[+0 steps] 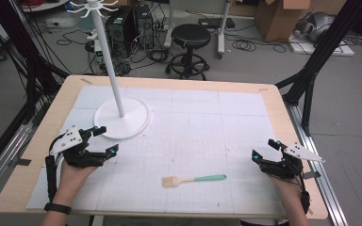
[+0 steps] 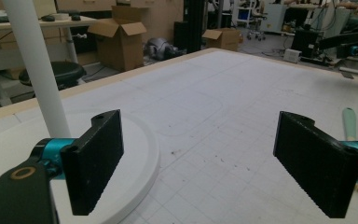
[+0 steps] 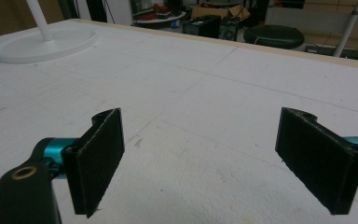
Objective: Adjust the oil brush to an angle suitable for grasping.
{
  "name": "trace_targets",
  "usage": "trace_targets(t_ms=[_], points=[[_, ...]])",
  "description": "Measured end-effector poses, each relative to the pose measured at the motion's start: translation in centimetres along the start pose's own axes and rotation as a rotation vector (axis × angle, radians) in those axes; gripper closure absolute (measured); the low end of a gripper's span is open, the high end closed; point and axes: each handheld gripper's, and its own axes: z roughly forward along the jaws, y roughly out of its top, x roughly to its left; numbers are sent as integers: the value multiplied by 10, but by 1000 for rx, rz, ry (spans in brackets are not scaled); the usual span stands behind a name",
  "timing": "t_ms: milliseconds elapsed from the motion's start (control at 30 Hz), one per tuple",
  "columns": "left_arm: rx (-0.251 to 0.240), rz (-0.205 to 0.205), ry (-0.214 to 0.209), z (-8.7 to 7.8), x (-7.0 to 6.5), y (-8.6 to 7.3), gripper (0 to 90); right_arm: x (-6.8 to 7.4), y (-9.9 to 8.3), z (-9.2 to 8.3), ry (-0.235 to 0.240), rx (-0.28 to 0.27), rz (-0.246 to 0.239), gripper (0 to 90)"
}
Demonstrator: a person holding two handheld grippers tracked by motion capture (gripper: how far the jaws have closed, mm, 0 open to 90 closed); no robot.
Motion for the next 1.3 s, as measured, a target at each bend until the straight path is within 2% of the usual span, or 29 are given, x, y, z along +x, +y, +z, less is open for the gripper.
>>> trace_targets(t_ms=[400,867,1133,1300], points=[[-2,13,-9,-2,-2,1,164,1,2,1,15,-5,-9,148],[-6,16,-18,-3,-2,2,160,3,6,4,64,-7,-26,148],[-11,14,-25,-4,-3,3,160,7,11,8,136,-10,-46,148],[-17,21,-33,-5,-4,5,159,13,19,15,210,0,-59,148]])
